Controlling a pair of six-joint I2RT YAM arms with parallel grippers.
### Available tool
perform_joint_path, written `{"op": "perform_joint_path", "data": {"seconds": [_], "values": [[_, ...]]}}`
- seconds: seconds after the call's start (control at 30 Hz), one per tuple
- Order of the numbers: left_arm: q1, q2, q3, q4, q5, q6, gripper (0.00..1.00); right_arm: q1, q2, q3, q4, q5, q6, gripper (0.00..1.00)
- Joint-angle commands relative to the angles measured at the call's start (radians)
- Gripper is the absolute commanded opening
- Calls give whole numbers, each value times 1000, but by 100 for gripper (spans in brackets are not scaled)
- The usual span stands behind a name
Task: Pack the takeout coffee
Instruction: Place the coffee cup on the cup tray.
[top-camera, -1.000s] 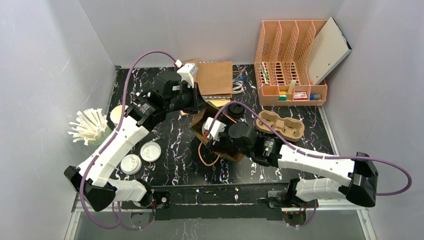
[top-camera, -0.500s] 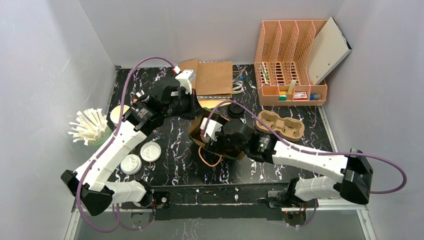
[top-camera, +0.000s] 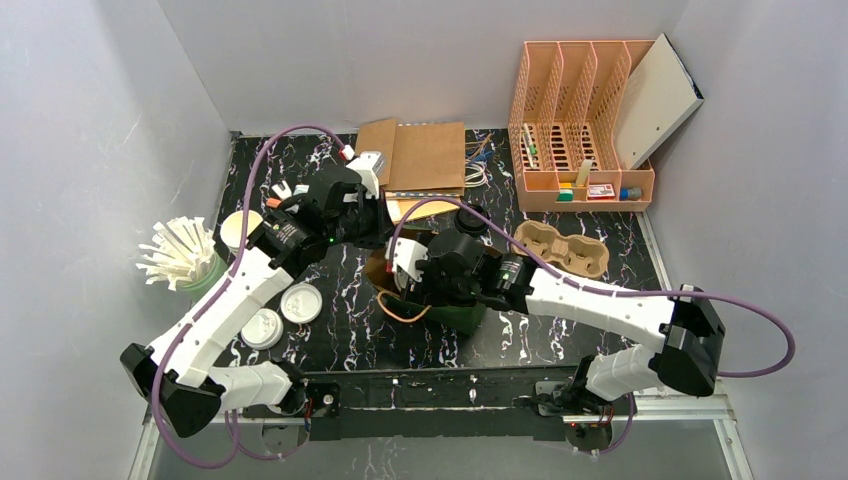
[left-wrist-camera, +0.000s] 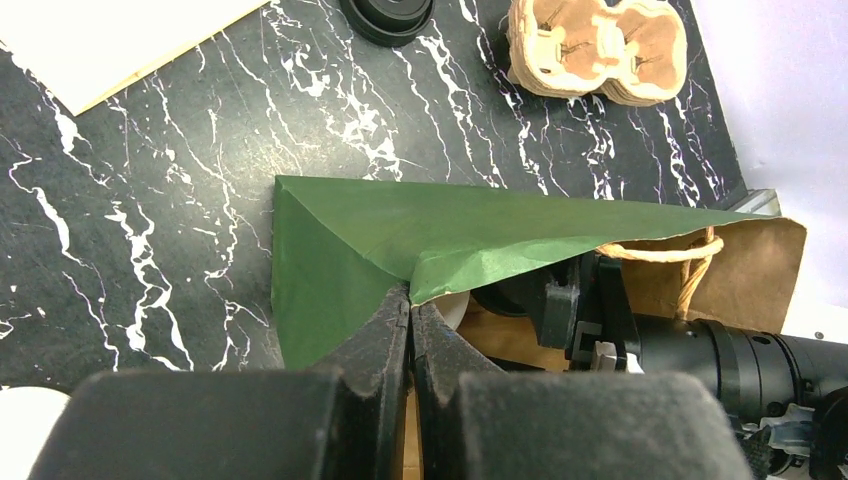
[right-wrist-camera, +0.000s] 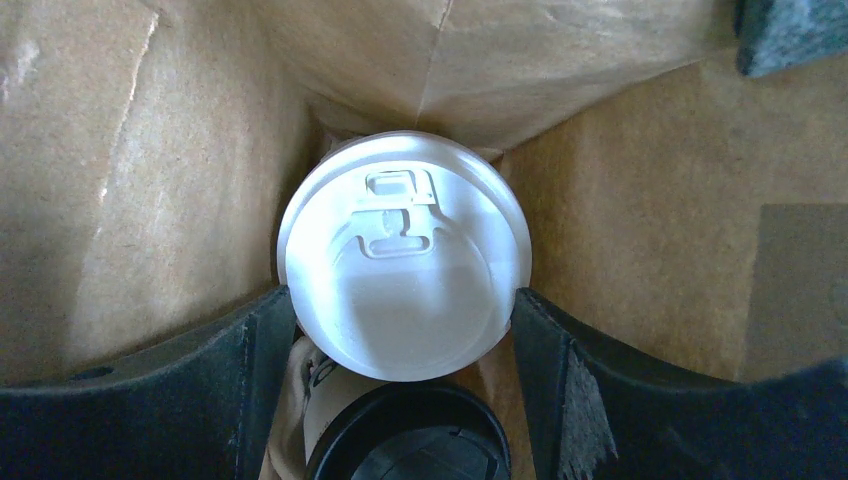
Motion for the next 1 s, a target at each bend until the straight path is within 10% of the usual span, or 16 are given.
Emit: {"op": "perform_joint_path", "data": {"seconds": [0.0, 0.97], "values": [[-4, -30, -10, -21, -24, -14, 0, -3, 21, 67, -12, -33, -11, 47], [-4, 61, 113, -126, -75, 102, 9, -63, 132, 123, -139, -188, 25, 46]]}}
